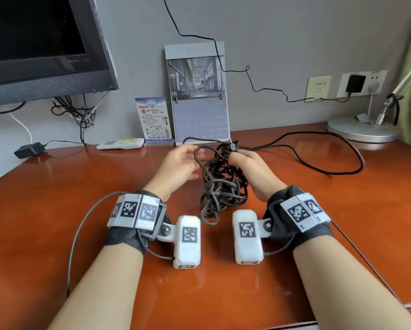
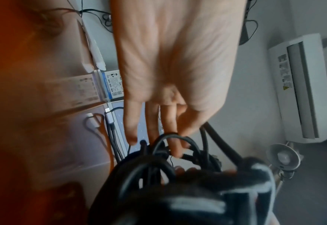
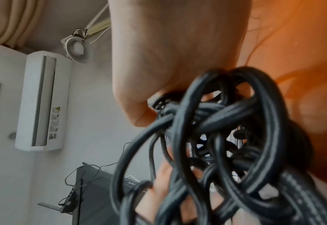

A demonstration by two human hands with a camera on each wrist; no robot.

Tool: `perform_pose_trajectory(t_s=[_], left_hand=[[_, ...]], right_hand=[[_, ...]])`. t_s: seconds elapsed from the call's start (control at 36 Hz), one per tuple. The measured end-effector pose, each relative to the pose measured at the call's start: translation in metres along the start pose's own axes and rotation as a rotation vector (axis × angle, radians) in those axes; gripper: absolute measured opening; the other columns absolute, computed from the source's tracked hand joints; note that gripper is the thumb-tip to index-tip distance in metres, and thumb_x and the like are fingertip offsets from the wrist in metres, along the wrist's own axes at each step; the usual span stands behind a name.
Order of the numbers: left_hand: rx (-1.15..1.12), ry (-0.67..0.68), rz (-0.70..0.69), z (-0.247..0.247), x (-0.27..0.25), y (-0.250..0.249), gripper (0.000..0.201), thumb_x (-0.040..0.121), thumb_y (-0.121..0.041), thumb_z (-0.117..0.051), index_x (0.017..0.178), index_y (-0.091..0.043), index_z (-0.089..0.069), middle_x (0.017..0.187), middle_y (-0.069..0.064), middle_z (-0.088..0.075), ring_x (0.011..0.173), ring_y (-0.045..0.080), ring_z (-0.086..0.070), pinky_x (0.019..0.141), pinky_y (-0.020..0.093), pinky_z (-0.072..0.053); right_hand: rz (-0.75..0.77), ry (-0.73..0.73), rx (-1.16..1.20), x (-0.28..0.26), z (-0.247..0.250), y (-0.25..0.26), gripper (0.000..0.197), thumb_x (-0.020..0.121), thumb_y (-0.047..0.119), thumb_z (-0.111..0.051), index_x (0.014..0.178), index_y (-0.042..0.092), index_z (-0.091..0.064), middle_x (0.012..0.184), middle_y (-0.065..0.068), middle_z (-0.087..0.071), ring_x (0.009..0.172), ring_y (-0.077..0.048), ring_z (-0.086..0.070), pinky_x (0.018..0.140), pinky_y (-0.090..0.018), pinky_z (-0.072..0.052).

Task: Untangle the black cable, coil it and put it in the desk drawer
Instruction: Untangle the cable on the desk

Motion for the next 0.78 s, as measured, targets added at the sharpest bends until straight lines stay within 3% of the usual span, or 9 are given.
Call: perform_pose_trajectory(t_s=[0.08,0.17,0.25,0.31,0.36,0.5,0.58,0.67,0.78], left_hand=[[0.065,0.121,0.014,-0.014,-0.003,0.003,0.02,0.093,-0.004,-0.052,0.094,-0.022,-0.062,0.081,-0.011,-0.07,0.09,0.012,-0.063,0.085,0.029,-0.049],[0.172,0.104,-0.091,-0.013,-0.004,-0.005,0.014,0.09,-0.01,-0.06,0.079,-0.018,-0.063,0.058,-0.014,-0.058,0.062,0.0,-0.052,0.065,0.015,-0.041],[0.274,0.146,-0.17,-0.017,-0.005,-0.011,0.015,0.091,-0.006,-0.056,0.084,-0.011,-0.069,0.055,-0.006,-0.051,0.048,-0.003,-0.042,0.055,0.013,-0.034],[0.263,0.115,-0.164,-0.016,-0.004,-0.01,0.027,0.093,-0.002,-0.049,0.094,-0.02,-0.069,0.05,-0.005,-0.047,0.045,-0.002,-0.04,0.053,0.013,-0.034],[0.213,0.045,-0.11,-0.009,-0.002,-0.006,0.035,0.094,0.0,-0.042,0.087,-0.026,-0.065,0.046,-0.007,-0.048,0.046,0.0,-0.045,0.049,0.012,-0.037],[-0.084,-0.007,0.074,0.0,-0.001,0.005,0.034,0.099,0.001,-0.029,0.075,-0.015,-0.049,0.075,0.002,-0.058,0.07,0.018,-0.064,0.073,0.034,-0.053],[-0.152,0.067,0.12,-0.002,-0.001,0.007,0.033,0.096,-0.005,-0.028,0.071,-0.017,-0.045,0.065,-0.004,-0.047,0.069,0.015,-0.065,0.088,0.04,-0.044],[-0.048,0.102,0.113,-0.004,-0.001,0.005,0.033,0.097,-0.019,-0.031,0.069,-0.017,-0.049,0.042,-0.008,-0.029,0.046,0.011,-0.053,0.087,0.039,-0.041],[-0.021,0.123,0.04,-0.008,-0.002,-0.002,0.034,0.102,-0.025,-0.037,0.08,-0.013,-0.059,0.038,-0.01,-0.028,0.035,0.008,-0.029,0.074,0.032,-0.044]], right_hand=[[0.003,0.003,0.029,0.0,-0.003,0.001,0.027,0.069,0.027,-0.052,0.088,0.009,-0.059,0.08,-0.008,-0.053,0.074,-0.019,-0.049,0.072,-0.033,-0.038],[0.039,0.007,0.009,0.001,-0.003,0.002,0.019,0.082,0.02,-0.059,0.094,0.005,-0.059,0.085,-0.004,-0.059,0.077,-0.016,-0.055,0.073,-0.029,-0.043],[0.086,0.048,-0.101,0.002,-0.008,0.003,0.02,0.083,0.011,-0.065,0.102,0.011,-0.059,0.087,0.003,-0.063,0.076,-0.01,-0.058,0.069,-0.02,-0.047],[0.115,0.022,-0.191,0.004,-0.007,0.004,0.025,0.081,0.008,-0.066,0.105,0.007,-0.059,0.087,0.002,-0.063,0.075,-0.011,-0.058,0.069,-0.023,-0.047],[0.113,-0.034,-0.246,0.007,-0.003,0.001,0.024,0.081,0.008,-0.065,0.104,0.005,-0.061,0.088,-0.002,-0.064,0.077,-0.017,-0.06,0.072,-0.03,-0.047],[0.073,-0.199,-0.209,0.011,0.017,-0.006,0.01,0.077,0.004,-0.063,0.08,0.0,-0.054,0.07,-0.005,-0.053,0.066,-0.019,-0.047,0.063,-0.032,-0.039],[0.073,-0.256,-0.198,0.012,0.024,-0.008,0.02,0.077,0.002,-0.06,0.069,0.01,-0.044,0.061,0.001,-0.043,0.059,-0.017,-0.039,0.06,-0.03,-0.034],[0.094,-0.217,-0.212,0.011,0.019,-0.006,0.019,0.078,0.005,-0.06,0.07,0.01,-0.044,0.061,0.001,-0.042,0.06,-0.017,-0.038,0.06,-0.029,-0.033],[0.085,-0.189,-0.201,0.011,0.011,-0.007,0.02,0.077,0.006,-0.06,0.068,0.012,-0.043,0.061,0.001,-0.042,0.06,-0.017,-0.038,0.06,-0.03,-0.033]])
Point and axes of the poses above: each hand's wrist, its own x-axis towards the middle knuckle, its own z-axis out of the back of the hand, y = z × x, the point moved 7 cm from there along x, towards the middle knuckle
